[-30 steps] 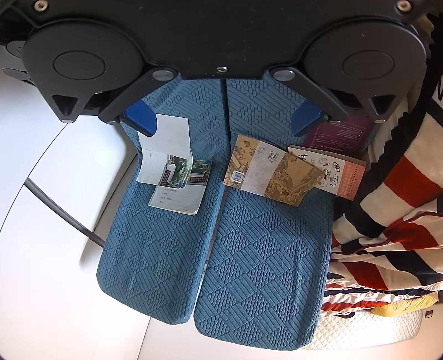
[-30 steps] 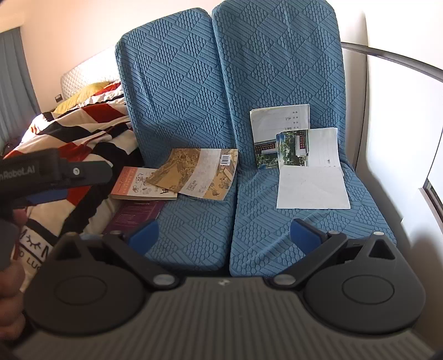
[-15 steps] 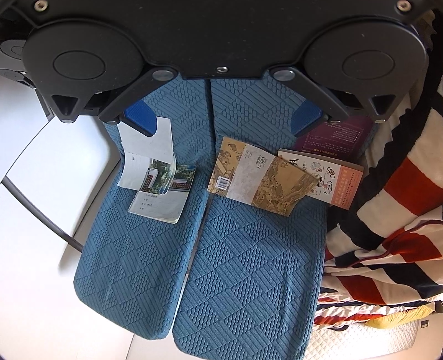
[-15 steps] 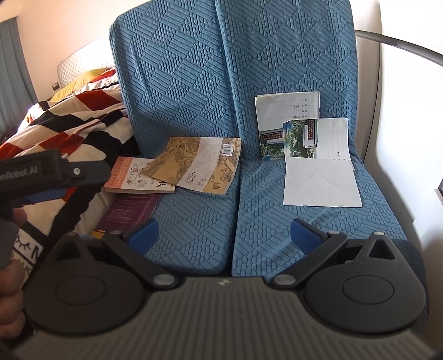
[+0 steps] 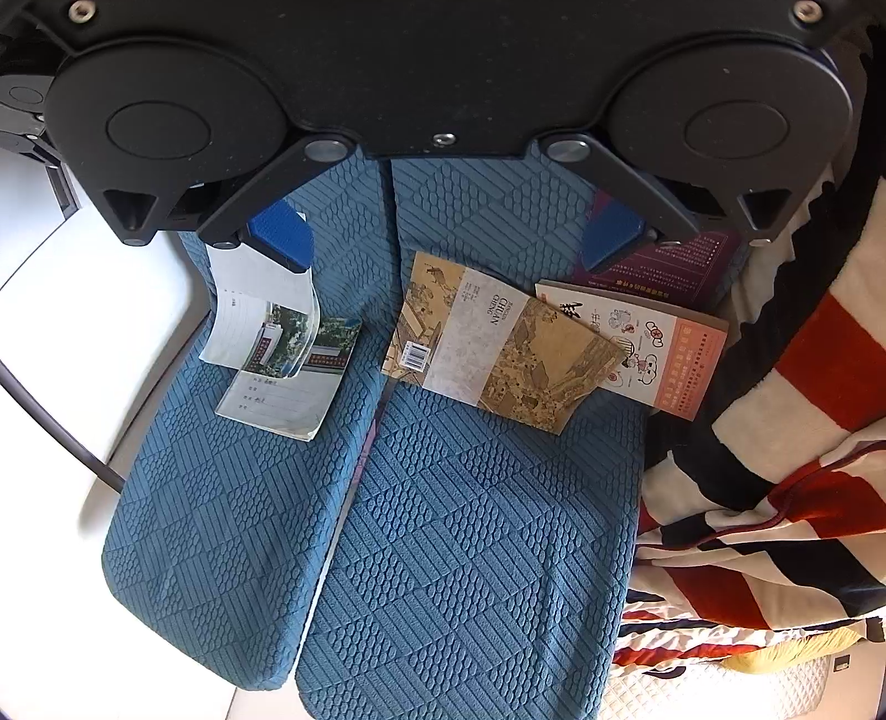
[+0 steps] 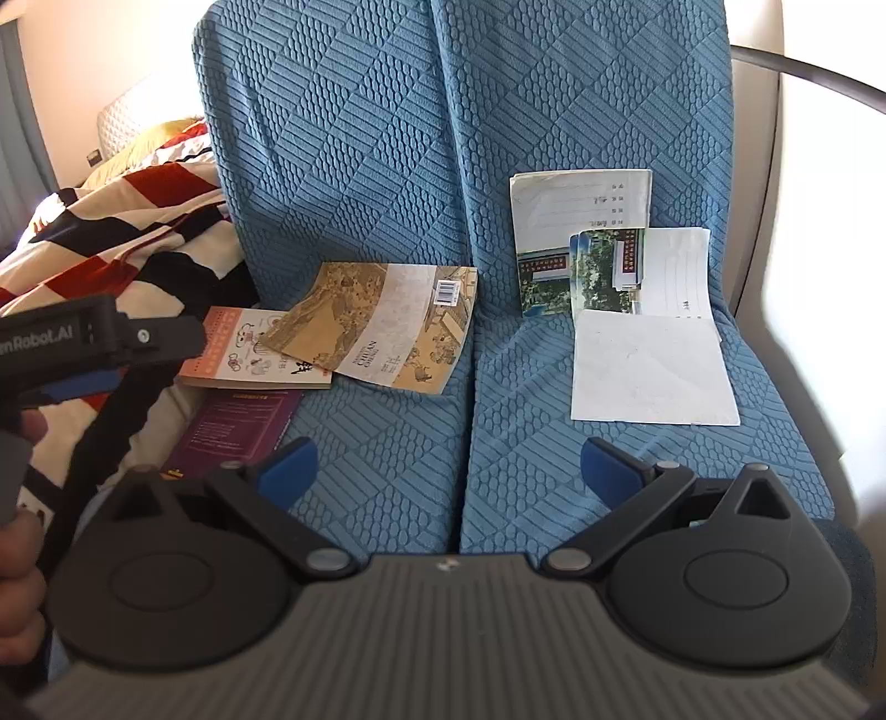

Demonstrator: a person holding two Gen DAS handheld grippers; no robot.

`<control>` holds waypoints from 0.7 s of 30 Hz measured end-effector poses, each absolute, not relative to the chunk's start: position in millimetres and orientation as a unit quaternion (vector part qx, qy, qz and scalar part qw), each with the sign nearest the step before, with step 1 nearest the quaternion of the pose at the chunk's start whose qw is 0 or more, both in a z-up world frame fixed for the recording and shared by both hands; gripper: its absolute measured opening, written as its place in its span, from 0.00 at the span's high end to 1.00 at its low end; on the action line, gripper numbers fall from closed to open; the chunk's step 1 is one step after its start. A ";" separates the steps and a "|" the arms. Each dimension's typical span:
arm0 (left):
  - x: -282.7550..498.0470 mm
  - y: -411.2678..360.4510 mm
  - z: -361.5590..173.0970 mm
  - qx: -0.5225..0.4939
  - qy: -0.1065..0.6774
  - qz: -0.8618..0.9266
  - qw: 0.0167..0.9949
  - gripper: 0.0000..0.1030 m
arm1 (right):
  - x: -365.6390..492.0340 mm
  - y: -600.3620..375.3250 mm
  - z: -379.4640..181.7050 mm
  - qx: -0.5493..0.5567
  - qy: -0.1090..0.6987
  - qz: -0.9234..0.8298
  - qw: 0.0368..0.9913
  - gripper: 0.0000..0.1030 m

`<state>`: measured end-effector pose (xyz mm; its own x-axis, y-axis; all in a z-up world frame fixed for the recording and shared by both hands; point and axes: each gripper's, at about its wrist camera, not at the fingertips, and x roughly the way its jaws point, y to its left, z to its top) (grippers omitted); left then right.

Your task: Organize objects

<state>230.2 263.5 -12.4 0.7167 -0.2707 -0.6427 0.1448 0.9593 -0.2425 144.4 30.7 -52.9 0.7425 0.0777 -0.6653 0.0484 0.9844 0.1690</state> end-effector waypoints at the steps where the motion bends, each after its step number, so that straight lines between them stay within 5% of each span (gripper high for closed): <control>1: 233.7 264.1 -14.3 -0.089 0.360 -0.112 0.922 0.00 | 147.1 31.5 -53.6 0.088 0.358 0.007 0.929 0.00; 21: 329.4 285.5 -61.7 -0.099 0.377 -0.089 0.917 0.00 | 221.5 34.4 -84.9 0.101 0.375 0.004 0.921 0.03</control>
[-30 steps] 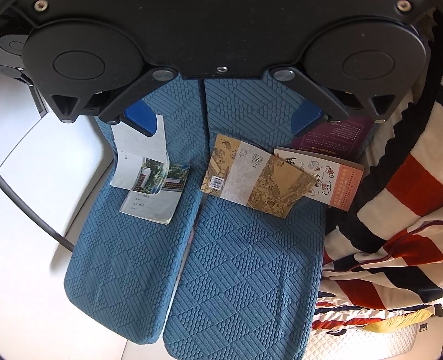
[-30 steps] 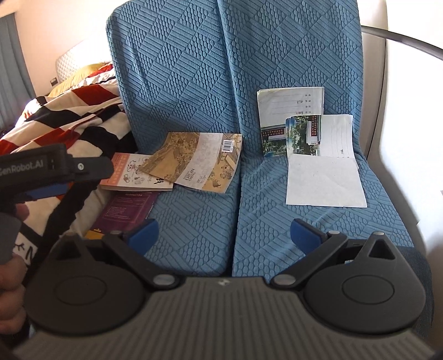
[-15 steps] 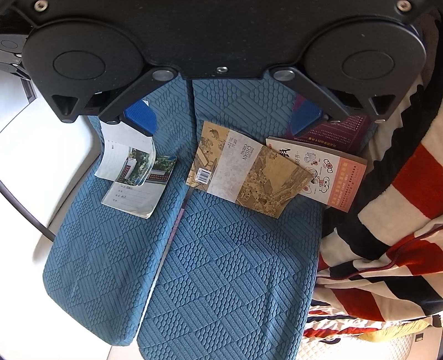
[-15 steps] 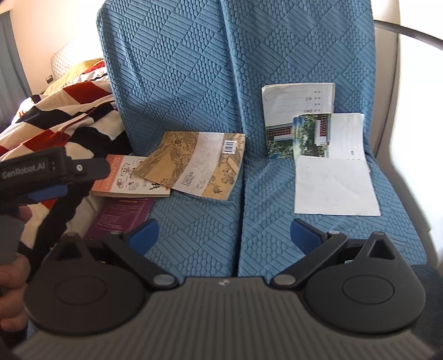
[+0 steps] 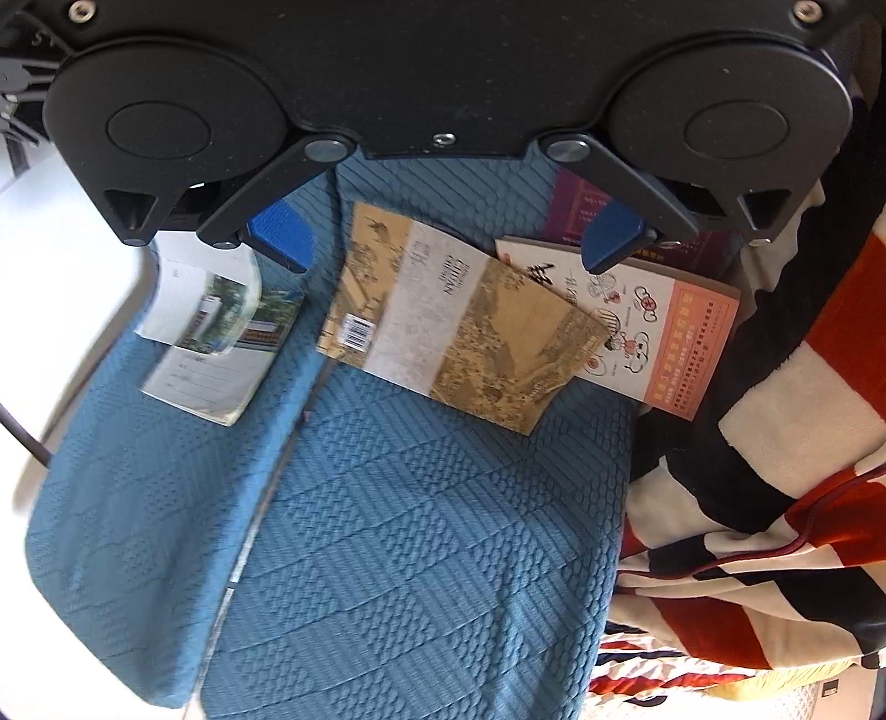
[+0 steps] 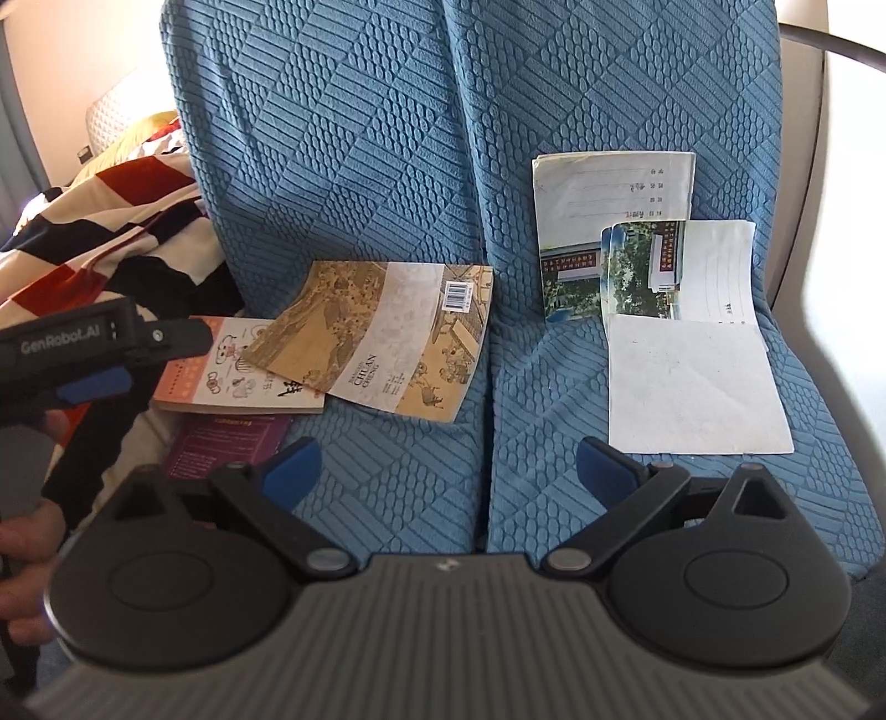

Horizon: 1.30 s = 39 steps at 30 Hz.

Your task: Organize objects

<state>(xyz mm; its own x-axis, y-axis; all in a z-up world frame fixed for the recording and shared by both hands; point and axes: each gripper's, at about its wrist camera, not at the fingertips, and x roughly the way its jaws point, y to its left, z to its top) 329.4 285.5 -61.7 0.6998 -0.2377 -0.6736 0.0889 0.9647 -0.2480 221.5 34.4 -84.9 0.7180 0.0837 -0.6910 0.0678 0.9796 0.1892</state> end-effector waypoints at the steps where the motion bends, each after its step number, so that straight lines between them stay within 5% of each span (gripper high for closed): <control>1: 335.9 286.3 -65.3 -0.099 0.379 -0.088 0.916 0.00 | 225.8 32.8 -89.9 0.106 0.381 0.004 0.919 0.04; 12: 397.1 298.2 -105.5 -0.092 0.392 -0.087 0.911 0.01 | 275.9 33.8 -125.5 0.117 0.418 0.009 0.901 0.23; 39: 538.1 318.2 -186.3 -0.051 0.429 -0.117 0.894 0.07 | 433.5 31.4 -206.8 0.086 0.394 0.026 0.915 0.23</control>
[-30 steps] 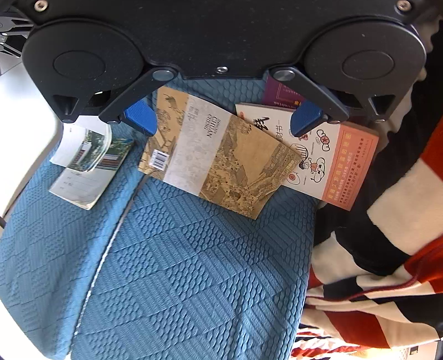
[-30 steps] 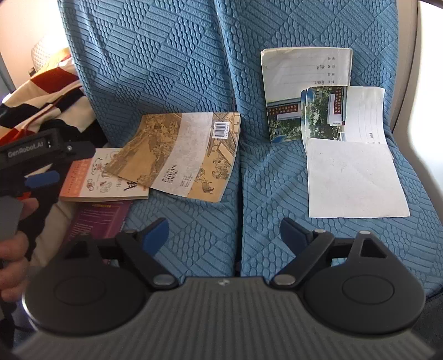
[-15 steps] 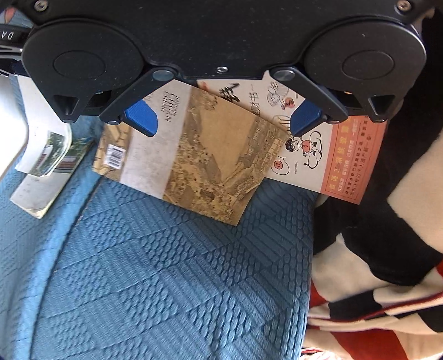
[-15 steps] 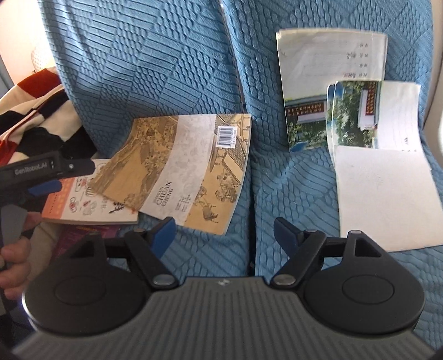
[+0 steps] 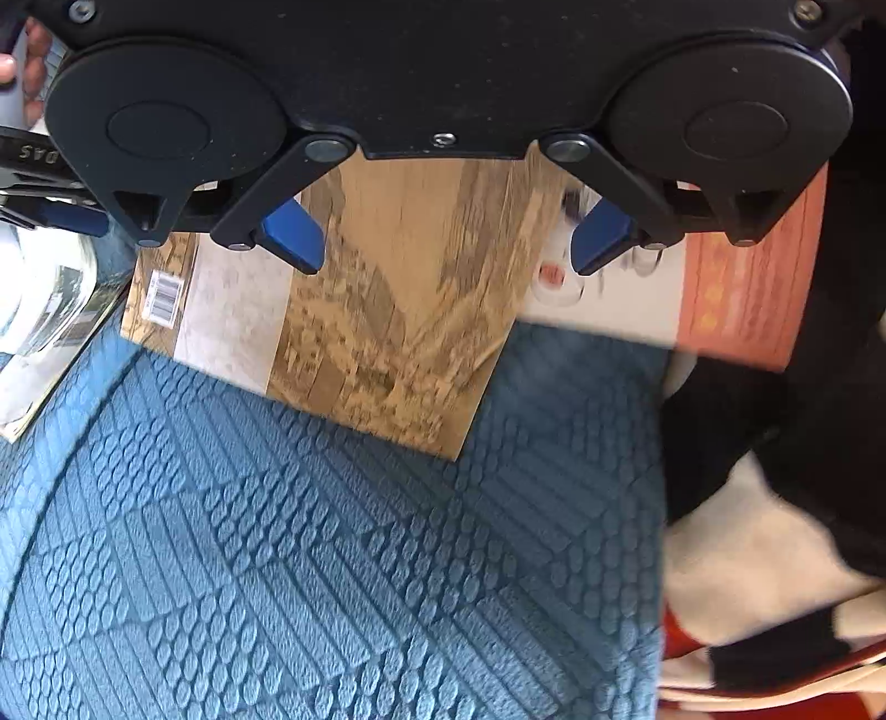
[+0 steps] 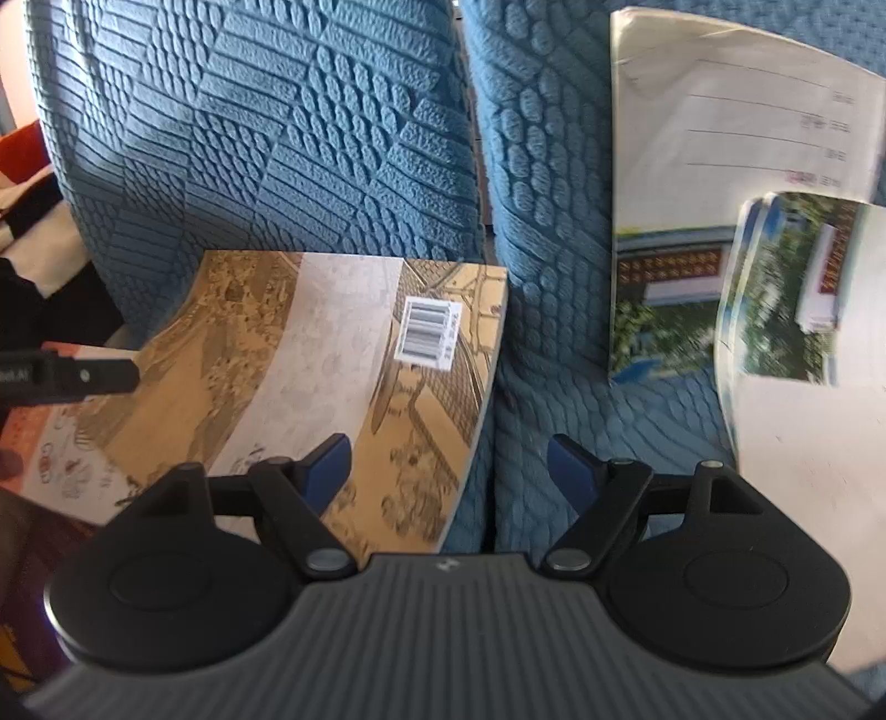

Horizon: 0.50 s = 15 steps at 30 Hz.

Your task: Organize objects

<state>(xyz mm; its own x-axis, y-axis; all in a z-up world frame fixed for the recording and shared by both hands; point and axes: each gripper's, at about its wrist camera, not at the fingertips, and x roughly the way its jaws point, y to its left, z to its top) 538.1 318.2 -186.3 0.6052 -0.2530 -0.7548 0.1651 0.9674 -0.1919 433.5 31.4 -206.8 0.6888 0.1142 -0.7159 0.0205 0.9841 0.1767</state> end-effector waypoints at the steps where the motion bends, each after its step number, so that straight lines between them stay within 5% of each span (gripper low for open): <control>1: 544.6 318.8 -186.4 -0.052 0.428 -0.122 0.894 0.07 | 437.0 31.8 -208.5 0.085 0.391 0.028 0.916 0.23; 15: 613.0 312.7 -213.7 -0.052 0.466 -0.206 0.859 0.13 | 466.4 36.1 -231.7 0.105 0.395 0.057 0.911 0.23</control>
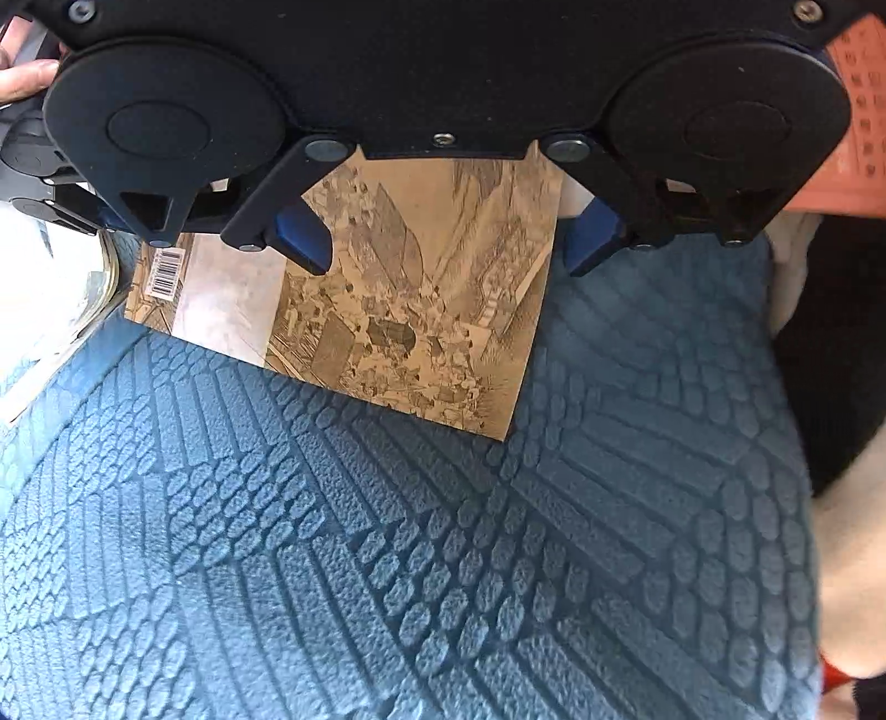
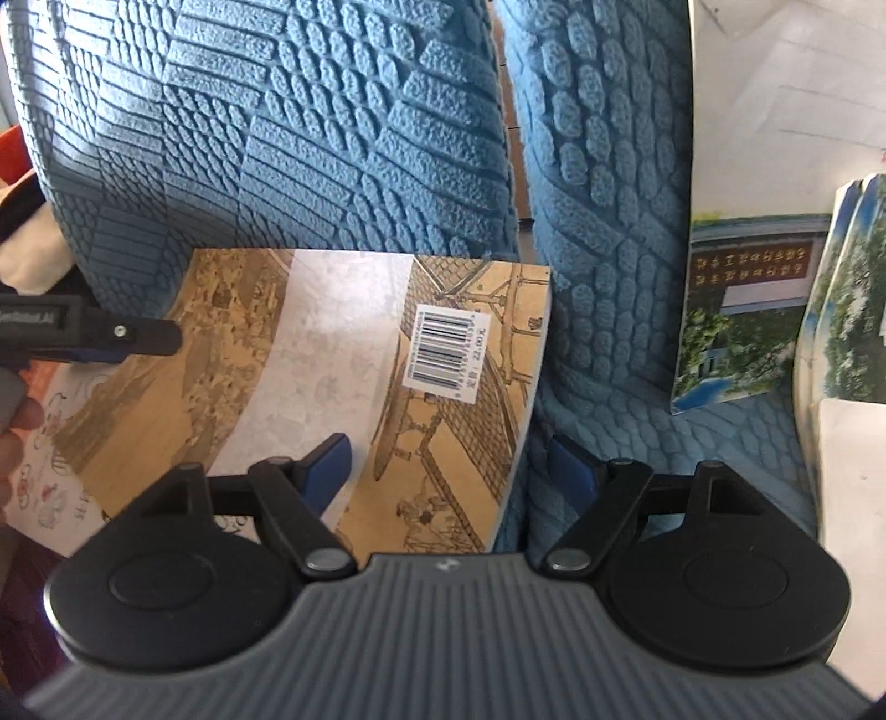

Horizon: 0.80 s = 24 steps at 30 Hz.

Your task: Organize objects

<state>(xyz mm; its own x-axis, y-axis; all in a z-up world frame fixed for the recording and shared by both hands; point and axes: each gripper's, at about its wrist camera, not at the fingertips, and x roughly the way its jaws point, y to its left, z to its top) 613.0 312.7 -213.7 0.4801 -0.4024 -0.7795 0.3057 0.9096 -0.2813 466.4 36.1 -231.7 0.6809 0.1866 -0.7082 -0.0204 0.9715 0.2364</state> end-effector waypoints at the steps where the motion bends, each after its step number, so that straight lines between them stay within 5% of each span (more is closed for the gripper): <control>1: 615.8 310.6 -215.2 -0.044 0.469 -0.205 0.858 0.13 | 468.3 38.1 -232.5 0.104 0.394 0.060 0.911 0.23; 20: 621.1 278.0 -249.7 0.028 0.481 -0.244 0.842 0.08 | 477.3 56.5 -255.8 0.154 0.408 0.066 0.898 0.12; 24: 621.7 276.9 -251.5 0.011 0.484 -0.230 0.844 0.14 | 477.4 59.3 -255.4 0.150 0.406 0.062 0.899 0.13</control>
<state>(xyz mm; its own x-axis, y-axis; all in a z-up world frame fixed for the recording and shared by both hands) 621.7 276.9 -251.5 0.4262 -0.3780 -0.8219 0.3984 0.8941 -0.2046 477.4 59.3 -255.4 0.6628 0.2331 -0.7116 0.0106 0.9473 0.3202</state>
